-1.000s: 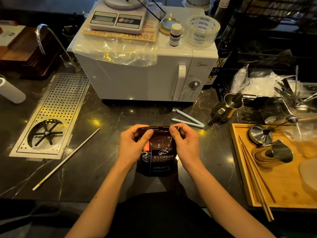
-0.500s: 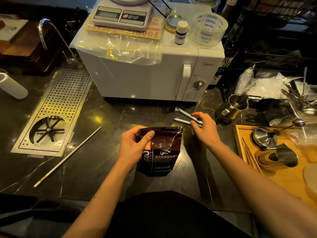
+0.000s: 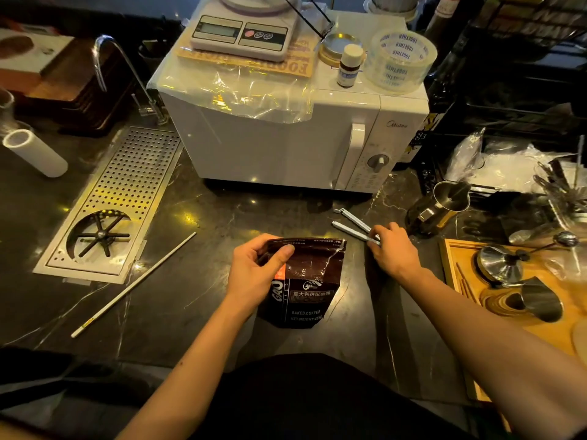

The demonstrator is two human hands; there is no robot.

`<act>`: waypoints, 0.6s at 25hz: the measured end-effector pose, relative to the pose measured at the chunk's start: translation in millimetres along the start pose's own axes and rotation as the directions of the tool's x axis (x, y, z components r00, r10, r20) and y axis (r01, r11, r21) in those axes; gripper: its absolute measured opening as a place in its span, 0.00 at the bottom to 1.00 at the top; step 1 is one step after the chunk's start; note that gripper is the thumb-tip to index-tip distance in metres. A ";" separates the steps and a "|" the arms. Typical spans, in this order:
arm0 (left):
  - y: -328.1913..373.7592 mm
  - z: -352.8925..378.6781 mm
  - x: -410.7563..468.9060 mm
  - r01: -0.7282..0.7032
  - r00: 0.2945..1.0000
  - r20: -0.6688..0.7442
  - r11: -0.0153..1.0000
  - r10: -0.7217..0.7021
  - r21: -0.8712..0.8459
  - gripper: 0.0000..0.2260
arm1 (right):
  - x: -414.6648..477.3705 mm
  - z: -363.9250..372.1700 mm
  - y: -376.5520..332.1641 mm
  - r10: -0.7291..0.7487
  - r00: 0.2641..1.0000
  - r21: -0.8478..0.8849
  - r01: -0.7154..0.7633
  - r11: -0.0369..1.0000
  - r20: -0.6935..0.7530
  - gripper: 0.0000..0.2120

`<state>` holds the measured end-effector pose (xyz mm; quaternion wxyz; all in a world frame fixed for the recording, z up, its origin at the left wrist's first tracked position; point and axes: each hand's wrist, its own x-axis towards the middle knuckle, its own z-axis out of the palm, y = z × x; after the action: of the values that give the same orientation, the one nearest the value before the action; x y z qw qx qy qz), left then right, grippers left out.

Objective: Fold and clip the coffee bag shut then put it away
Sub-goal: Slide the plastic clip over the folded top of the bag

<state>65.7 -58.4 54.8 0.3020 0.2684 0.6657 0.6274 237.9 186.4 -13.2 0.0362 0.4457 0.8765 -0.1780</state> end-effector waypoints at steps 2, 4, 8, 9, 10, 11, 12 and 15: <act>0.1 0.1 -0.5 0.004 1.000 0.002 1.000 -0.004 -0.016 0.03 | -9.2 1.5 -4.5 0.012 1.000 0.153 -0.010 0.988 -0.011 0.08; 0.0 0.1 -0.2 0.004 1.000 0.005 1.000 -0.004 -0.014 0.03 | -21.9 -1.5 -14.5 0.013 0.997 0.340 0.015 0.940 -0.080 0.06; -1.8 -0.4 -1.0 -0.004 1.000 0.009 1.000 0.004 -0.029 0.02 | -54.5 -25.7 -45.9 0.080 0.986 0.738 0.053 0.673 -0.144 0.04; -2.8 -0.6 -1.4 -0.008 1.000 0.012 1.000 0.009 -0.026 0.02 | -64.0 -34.3 -52.0 0.079 0.988 0.831 0.065 0.552 -0.130 0.05; -3.7 -0.7 -1.9 -0.013 1.000 0.018 1.000 0.013 -0.026 0.02 | -73.4 -43.0 -57.1 0.061 0.989 0.881 0.091 0.465 -0.135 0.06; -4.0 -0.7 -2.6 -0.016 1.000 0.024 0.999 0.017 -0.035 0.02 | -82.3 -50.9 -61.0 0.035 0.989 0.897 0.117 0.425 -0.145 0.06; -4.0 -0.5 -3.3 -0.015 0.999 0.033 0.999 0.016 -0.050 0.03 | -89.9 -56.8 -63.6 0.003 0.989 0.899 0.132 0.417 -0.147 0.07; -4.0 -0.4 -5.1 -0.008 0.998 0.068 0.997 0.013 -0.070 0.07 | -105.3 -64.6 -64.6 -0.095 0.986 0.860 0.163 0.484 -0.134 0.06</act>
<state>68.9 -62.7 51.1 0.3306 0.2823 0.6312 0.6423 255.8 92.9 88.5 -0.2362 0.3423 0.6995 -0.5811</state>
